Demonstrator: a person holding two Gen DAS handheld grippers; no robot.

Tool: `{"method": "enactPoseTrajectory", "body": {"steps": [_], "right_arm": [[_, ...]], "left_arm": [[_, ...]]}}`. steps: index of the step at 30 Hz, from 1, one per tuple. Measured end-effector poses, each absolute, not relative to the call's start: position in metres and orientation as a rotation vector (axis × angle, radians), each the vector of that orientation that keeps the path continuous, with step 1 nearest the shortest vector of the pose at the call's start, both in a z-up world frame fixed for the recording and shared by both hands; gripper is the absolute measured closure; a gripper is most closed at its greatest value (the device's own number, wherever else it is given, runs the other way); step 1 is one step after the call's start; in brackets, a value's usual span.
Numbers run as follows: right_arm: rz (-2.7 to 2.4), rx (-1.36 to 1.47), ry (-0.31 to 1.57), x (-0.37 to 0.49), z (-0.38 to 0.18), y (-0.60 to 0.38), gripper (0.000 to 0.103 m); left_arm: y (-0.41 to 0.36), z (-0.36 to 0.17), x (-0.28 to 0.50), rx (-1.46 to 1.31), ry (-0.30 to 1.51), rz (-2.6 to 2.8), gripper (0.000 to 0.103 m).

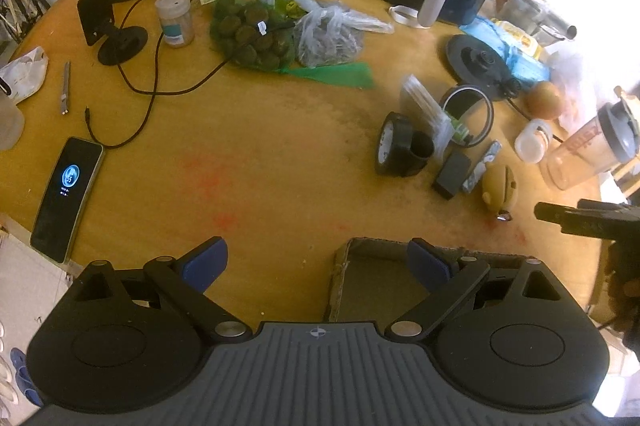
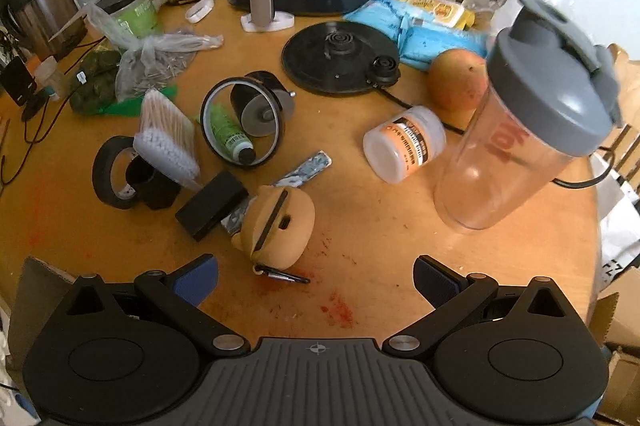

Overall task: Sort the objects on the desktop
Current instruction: 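Reach the right tool to the tan pig-shaped toy and grasp it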

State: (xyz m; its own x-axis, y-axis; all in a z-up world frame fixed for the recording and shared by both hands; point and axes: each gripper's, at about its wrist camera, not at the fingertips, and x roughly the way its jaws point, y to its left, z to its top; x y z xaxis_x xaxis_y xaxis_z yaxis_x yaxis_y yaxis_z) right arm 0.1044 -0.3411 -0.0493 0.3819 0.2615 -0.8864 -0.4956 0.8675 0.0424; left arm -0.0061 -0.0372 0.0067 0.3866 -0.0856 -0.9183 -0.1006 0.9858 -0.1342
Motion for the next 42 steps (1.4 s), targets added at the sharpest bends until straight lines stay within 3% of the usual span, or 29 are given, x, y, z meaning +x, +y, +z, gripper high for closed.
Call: {"method": "enactPoseTrajectory", "body": {"steps": [15,31,42], "right_arm": [[0.535,-0.255,1.14,0.12,-0.074,-0.319,0.0],[0.465,-0.08,1.164,0.146,-0.099,-0.314,0.002],[0.393,-0.037,1.187,0.151,-0.115,-0.302,0.038]], "left_arm": [[-0.039,0.003,-0.008,-0.173,1.204,0.013,0.005],[-0.034,0.0,-0.013,-0.196,1.227,0.035,0.005],[-0.026,0.0,-0.021,-0.23,1.227,0.049,0.005]]}}
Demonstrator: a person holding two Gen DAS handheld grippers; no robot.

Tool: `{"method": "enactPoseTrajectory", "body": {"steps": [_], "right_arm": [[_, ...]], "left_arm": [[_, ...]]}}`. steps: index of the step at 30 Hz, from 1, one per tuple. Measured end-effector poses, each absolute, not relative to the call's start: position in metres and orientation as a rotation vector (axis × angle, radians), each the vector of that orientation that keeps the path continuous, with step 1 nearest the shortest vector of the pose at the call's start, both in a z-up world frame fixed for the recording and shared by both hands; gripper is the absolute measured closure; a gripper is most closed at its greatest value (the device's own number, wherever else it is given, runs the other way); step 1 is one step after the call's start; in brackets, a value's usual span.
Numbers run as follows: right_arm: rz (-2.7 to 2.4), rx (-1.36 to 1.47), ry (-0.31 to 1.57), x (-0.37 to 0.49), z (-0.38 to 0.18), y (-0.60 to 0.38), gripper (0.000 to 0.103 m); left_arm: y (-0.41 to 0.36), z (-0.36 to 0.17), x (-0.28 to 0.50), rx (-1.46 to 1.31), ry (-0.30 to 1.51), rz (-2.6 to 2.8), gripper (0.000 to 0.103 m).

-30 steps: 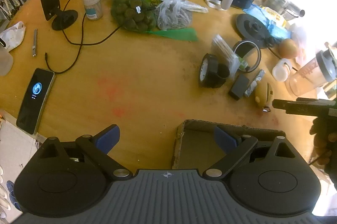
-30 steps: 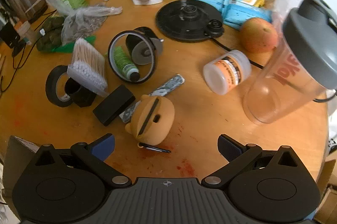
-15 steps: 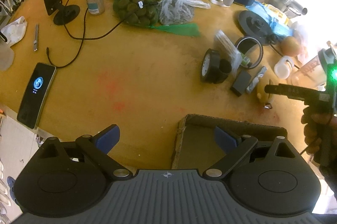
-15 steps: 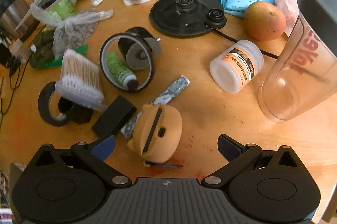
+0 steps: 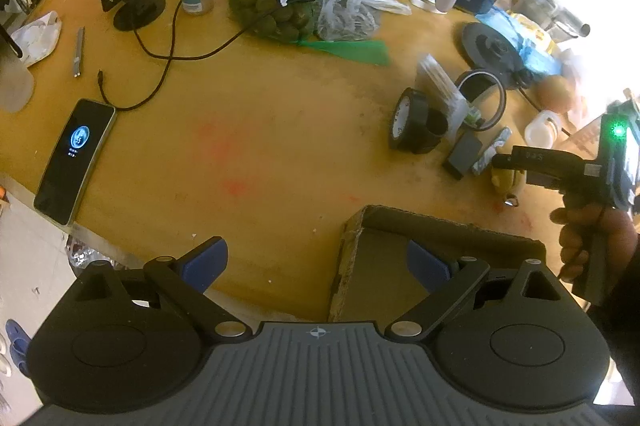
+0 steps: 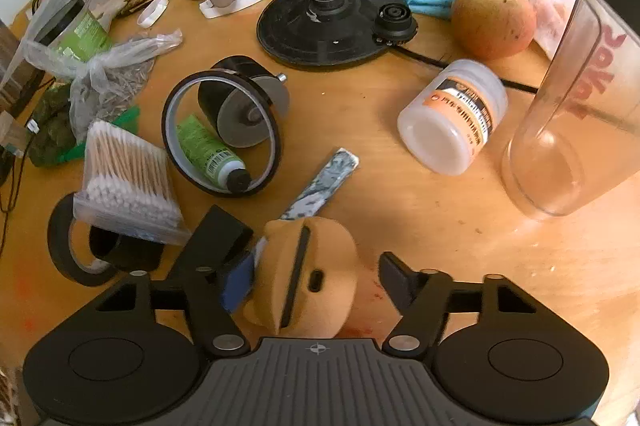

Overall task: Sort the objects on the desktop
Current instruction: 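Reach the right tool to the tan pig-shaped toy and grasp it, then lift the tan toy with the right tool and carry it toward the cardboard box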

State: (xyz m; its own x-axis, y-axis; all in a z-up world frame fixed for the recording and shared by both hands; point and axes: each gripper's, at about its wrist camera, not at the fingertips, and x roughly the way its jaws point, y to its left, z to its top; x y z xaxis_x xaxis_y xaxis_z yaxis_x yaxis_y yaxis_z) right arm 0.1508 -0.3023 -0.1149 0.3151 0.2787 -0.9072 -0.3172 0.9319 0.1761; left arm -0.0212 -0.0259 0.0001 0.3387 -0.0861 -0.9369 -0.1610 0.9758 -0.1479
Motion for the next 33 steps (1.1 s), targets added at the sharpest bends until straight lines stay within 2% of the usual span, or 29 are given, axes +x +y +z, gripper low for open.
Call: {"method": "enactPoseTrajectory", "body": {"steps": [2,17,33], "right_arm": [[0.397,-0.005,1.213,0.153,-0.118,-0.302,0.043],[0.4,-0.031,1.244,0.152,-0.126,-0.297,0.046],[0.455,0.005,1.143,0.128,-0.073,-0.317,0.045]], "left_arm": [[-0.024,0.0,-0.022,-0.233,1.227,0.059,0.005],[-0.021,0.003,-0.022,-0.235,1.199,0.051,0.005],[-0.029,0.014,-0.013,-0.177,1.135,-0.018,0.005]]}}
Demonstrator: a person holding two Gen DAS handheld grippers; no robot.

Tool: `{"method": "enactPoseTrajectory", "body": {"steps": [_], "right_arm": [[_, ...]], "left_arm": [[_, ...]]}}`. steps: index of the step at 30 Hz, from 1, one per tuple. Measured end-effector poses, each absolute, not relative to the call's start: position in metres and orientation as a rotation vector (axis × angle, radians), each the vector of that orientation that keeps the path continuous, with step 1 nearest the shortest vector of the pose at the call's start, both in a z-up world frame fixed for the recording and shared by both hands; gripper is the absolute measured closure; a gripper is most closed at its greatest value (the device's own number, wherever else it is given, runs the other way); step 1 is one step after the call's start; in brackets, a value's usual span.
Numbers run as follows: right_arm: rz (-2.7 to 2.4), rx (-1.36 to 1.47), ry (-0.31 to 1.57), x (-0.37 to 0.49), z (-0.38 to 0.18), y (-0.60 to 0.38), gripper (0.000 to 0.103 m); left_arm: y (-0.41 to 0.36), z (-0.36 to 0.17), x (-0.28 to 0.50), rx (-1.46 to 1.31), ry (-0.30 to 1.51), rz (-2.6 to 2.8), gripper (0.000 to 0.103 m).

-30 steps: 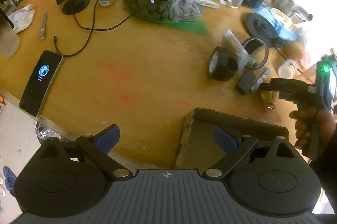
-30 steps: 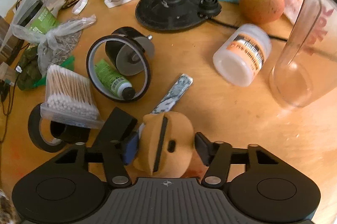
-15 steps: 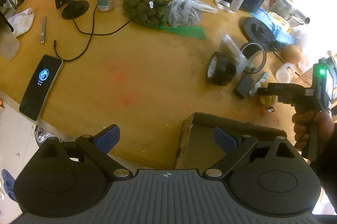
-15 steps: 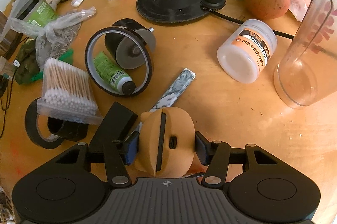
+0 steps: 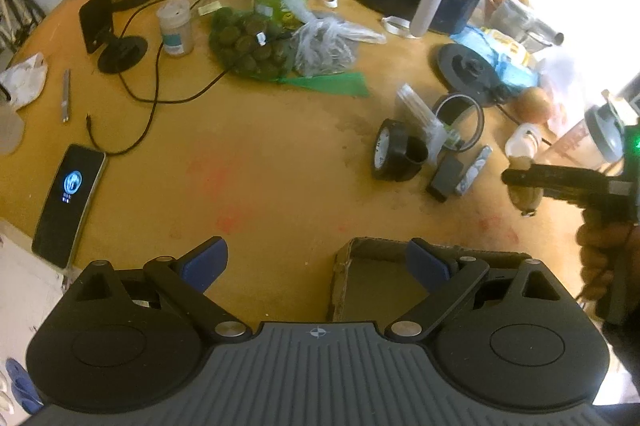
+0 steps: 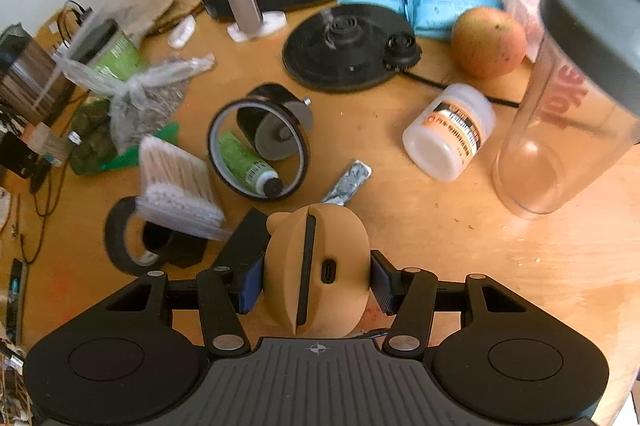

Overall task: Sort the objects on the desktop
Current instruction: 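Lift the tan toy with the right tool and carry it toward the cardboard box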

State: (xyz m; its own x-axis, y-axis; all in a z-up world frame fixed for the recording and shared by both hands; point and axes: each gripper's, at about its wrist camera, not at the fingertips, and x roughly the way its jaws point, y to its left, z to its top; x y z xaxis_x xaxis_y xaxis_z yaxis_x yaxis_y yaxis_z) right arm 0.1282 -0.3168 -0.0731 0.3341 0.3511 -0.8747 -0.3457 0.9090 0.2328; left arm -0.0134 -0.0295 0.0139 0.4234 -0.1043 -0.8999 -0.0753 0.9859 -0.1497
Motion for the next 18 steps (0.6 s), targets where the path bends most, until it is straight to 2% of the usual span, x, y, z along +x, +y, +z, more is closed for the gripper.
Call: {"method": "enactPoseTrajectory", "body": {"steps": [18], "right_arm": [[0.421,0.097,1.072,0.088,-0.025,-0.359,0.045]], "left_arm": [[-0.06,0.011,0.016,-0.068,1.117,-0.169,0.006]]}}
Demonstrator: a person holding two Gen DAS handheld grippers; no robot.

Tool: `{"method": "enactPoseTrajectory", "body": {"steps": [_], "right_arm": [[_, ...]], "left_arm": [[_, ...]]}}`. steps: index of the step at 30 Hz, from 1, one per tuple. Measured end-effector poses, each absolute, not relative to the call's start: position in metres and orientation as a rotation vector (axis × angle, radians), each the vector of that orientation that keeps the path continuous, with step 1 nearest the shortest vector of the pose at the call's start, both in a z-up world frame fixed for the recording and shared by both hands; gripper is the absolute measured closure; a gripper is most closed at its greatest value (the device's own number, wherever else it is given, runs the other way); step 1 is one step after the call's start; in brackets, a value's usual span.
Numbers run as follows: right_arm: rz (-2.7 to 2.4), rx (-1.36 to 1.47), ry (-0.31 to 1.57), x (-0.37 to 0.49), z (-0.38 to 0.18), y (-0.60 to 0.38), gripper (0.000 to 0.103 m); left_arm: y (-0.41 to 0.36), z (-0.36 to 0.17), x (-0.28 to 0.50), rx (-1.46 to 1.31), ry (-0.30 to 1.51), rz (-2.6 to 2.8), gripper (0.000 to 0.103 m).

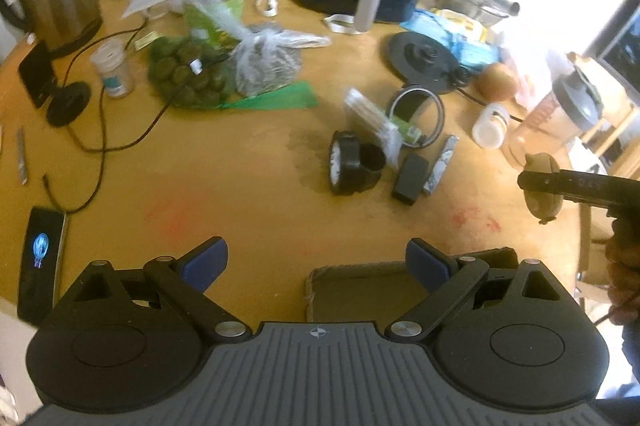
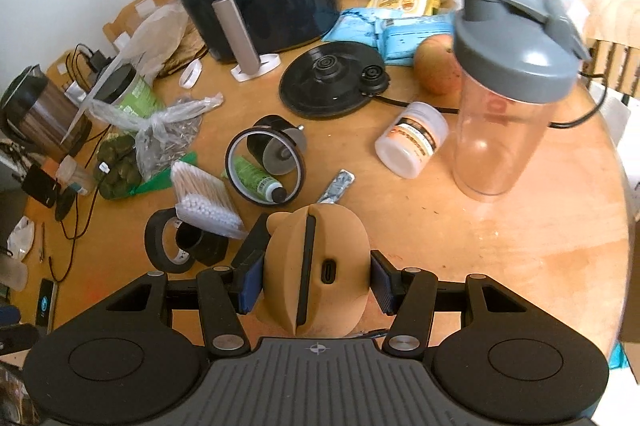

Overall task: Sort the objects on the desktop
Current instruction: 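Lift the tan toy with the right tool and carry it toward the cardboard box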

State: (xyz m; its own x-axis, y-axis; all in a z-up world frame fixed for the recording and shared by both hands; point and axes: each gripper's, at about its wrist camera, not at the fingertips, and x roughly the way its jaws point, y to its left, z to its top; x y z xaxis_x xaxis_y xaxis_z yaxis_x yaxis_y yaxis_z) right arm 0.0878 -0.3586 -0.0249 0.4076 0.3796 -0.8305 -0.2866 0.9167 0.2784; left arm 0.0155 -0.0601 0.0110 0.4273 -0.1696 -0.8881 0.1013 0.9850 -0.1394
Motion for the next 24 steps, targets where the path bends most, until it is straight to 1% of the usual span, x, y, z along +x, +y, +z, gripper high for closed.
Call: {"method": "enactPoseTrajectory", "body": {"steps": [19,22,24], "right_arm": [[0.327,0.193,1.081,0.058,-0.025,-0.403,0.045],[0.3,0.208,1.083,0.056,-0.027,-0.41,0.045],[0.285,0.216,1.083,0.054,-0.027,-0.414,0.045]], "left_arm": [[-0.094,-0.011,0.064,0.094,1.061,-0.203,0.006],[-0.099,-0.017,0.072,0.112,1.055,-0.21,0.007],[-0.102,-0.021,0.077,0.122,1.054,-0.215,0.011]]}}
